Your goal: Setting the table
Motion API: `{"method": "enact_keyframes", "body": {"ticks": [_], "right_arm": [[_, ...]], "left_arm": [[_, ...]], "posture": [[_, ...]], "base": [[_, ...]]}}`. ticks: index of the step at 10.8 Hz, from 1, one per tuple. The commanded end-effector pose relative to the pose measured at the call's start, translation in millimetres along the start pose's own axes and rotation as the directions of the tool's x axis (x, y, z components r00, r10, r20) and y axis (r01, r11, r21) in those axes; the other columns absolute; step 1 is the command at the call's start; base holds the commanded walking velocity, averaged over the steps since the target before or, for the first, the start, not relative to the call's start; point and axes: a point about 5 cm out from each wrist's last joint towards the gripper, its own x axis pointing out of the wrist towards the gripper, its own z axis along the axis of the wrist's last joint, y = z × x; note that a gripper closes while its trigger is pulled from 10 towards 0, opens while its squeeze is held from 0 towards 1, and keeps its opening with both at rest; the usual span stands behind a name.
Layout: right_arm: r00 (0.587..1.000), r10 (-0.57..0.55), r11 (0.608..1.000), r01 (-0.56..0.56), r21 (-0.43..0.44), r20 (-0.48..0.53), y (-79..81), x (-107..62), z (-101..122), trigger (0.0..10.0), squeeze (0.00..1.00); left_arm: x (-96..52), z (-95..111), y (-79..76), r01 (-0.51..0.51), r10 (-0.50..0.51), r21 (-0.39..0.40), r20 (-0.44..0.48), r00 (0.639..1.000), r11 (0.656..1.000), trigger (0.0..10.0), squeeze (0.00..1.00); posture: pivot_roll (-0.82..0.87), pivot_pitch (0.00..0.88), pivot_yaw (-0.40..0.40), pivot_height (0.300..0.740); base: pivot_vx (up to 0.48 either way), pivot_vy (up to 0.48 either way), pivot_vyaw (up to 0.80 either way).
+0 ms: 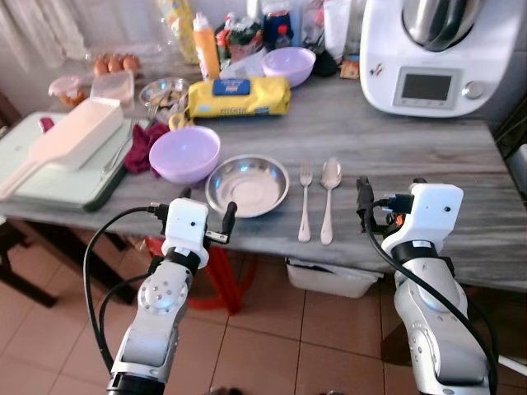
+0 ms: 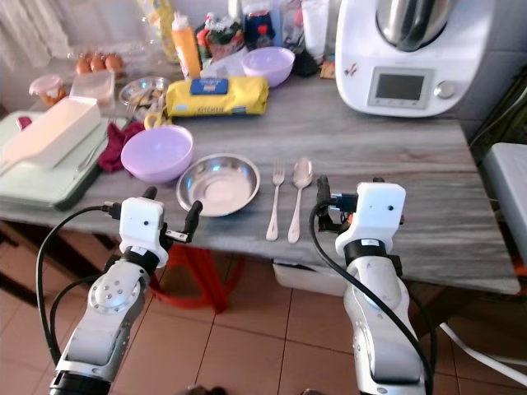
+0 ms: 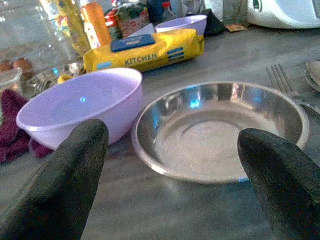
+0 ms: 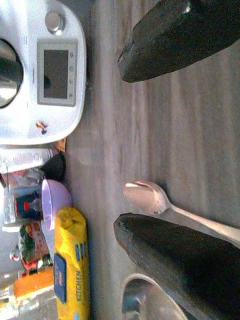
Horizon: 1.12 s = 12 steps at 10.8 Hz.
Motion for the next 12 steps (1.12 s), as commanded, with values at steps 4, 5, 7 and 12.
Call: {"method": "enact_keyframes", "body": {"ticks": [4,5,7,12], "right_arm": [[1.000,0.015,1.000,-0.015,0.005,-0.019,4.1,2.7,-3.1,10.0,0.00],[1.000,0.014,1.000,-0.014,0.005,-0.022,4.0,2.8,-3.8,10.0,0.00],[1.000,0.009,1.000,-0.009,0.008,-0.027,3.6,2.6,-5.5,10.0,0.00],[1.000,0.004,1.000,-0.004,0.006,-0.029,2.9,4.7,-7.3,10.0,0.00]], "left_arm": [[-1.3,-5.9,2.5,-0.011,0.011,0.020,-0.028,1.000,1.000,10.0,0.00],[-1.1,-6.1,2.6,-0.009,0.010,0.023,-0.029,1.000,1.000,10.0,0.00],[-1.2,-7.7,2.5,0.000,0.001,0.030,-0.033,0.999,1.000,10.0,0.00],[-0.7,-9.1,2.6,0.003,-0.002,0.038,-0.041,0.999,0.999,10.0,0.00]], "posture": [[-0.09,0.075,0.104,0.740],[-0.09,0.074,0.106,0.740],[-0.09,0.071,0.105,0.740],[-0.09,0.064,0.103,0.740]], "base": [[-0.069,0.000,0.00],[0.000,0.000,0.00],[0.000,0.000,0.00],[-0.214,0.000,0.00]]}}
